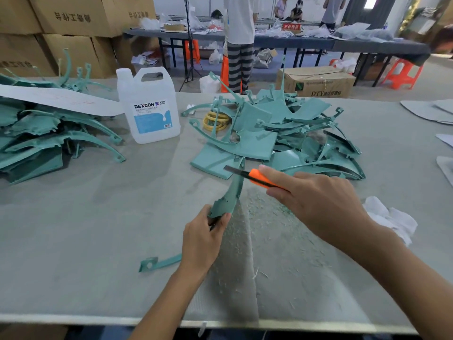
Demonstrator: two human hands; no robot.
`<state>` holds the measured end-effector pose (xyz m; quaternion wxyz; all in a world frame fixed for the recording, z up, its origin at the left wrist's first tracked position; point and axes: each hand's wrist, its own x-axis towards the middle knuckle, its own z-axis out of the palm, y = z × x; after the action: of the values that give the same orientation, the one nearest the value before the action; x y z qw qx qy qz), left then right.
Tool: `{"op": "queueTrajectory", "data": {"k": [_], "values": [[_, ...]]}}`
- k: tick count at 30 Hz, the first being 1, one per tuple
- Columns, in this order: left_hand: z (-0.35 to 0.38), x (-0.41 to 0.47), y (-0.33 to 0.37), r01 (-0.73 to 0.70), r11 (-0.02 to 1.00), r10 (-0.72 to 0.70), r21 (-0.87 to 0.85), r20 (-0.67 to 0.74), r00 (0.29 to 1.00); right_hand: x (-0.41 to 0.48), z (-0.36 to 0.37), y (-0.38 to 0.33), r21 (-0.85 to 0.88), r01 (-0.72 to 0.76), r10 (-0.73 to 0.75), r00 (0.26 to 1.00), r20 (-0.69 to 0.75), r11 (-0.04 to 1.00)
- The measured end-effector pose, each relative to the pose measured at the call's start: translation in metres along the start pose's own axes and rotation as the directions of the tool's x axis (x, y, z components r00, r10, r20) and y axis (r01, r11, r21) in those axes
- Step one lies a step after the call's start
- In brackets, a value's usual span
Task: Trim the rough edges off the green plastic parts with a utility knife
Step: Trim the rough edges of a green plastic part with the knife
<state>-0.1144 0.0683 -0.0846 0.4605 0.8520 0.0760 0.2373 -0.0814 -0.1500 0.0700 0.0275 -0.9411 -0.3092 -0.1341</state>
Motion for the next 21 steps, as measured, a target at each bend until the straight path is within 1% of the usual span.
{"op": "queueTrajectory", "data": {"k": [2,4,6,8,9,10,13,14,15,16,18,19,20,21], "values": [[0.001,-0.001,-0.001,-0.013,1.0,0.013,0.014,-0.003,1.0,-0.002,-0.002,-0.006,0.01,0.06,-0.061,0.997,0.048,0.998],[0.001,-0.002,0.001,-0.032,0.999,0.032,0.017,-0.003,0.999,0.002,-0.008,-0.004,0.005,0.077,-0.077,0.992,0.099,0.997],[0.0,-0.002,0.002,-0.06,0.998,0.06,0.024,0.0,0.998,0.011,-0.017,0.003,-0.076,0.061,-0.055,0.996,0.073,0.995],[0.0,-0.003,0.002,-0.074,0.997,0.074,0.02,-0.002,0.997,0.02,-0.028,0.009,-0.233,0.03,-0.035,0.999,-0.018,0.972],[0.0,-0.003,0.002,-0.078,0.997,0.079,0.021,-0.01,0.997,0.022,-0.032,0.011,-0.27,0.026,-0.04,0.998,-0.045,0.963],[0.001,-0.004,0.001,-0.084,0.996,0.085,0.024,-0.018,0.996,0.021,-0.033,0.012,-0.251,0.037,-0.048,0.998,-0.04,0.967],[0.002,-0.004,0.001,-0.093,0.995,0.094,0.028,-0.035,0.995,0.013,-0.029,0.001,-0.101,0.131,-0.123,0.989,0.081,0.986],[0.002,-0.004,0.001,-0.091,0.995,0.092,0.027,-0.032,0.995,0.012,-0.026,0.0,-0.065,0.148,-0.14,0.983,0.115,0.987],[0.002,-0.003,0.001,-0.089,0.996,0.089,0.028,-0.026,0.996,0.013,-0.022,0.002,-0.046,0.133,-0.126,0.984,0.123,0.99],[0.001,-0.003,0.001,-0.086,0.996,0.087,0.03,-0.019,0.996,0.015,-0.02,0.007,-0.065,0.091,-0.083,0.99,0.114,0.994],[0.0,-0.003,0.001,-0.075,0.997,0.075,0.026,-0.007,0.997,0.022,-0.018,0.021,-0.183,0.004,-0.003,1.0,0.006,0.983],[0.0,-0.004,0.001,-0.071,0.997,0.071,0.014,-0.006,0.997,0.023,-0.017,0.027,-0.201,-0.029,0.022,0.999,-0.037,0.979],[0.0,-0.004,0.001,-0.071,0.997,0.072,0.005,-0.008,0.997,0.023,-0.014,0.03,-0.145,-0.026,0.02,0.999,-0.042,0.989],[0.0,-0.004,0.001,-0.074,0.997,0.074,0.003,-0.012,0.997,0.02,-0.011,0.028,-0.051,0.015,-0.016,1.0,-0.012,0.999]]}}
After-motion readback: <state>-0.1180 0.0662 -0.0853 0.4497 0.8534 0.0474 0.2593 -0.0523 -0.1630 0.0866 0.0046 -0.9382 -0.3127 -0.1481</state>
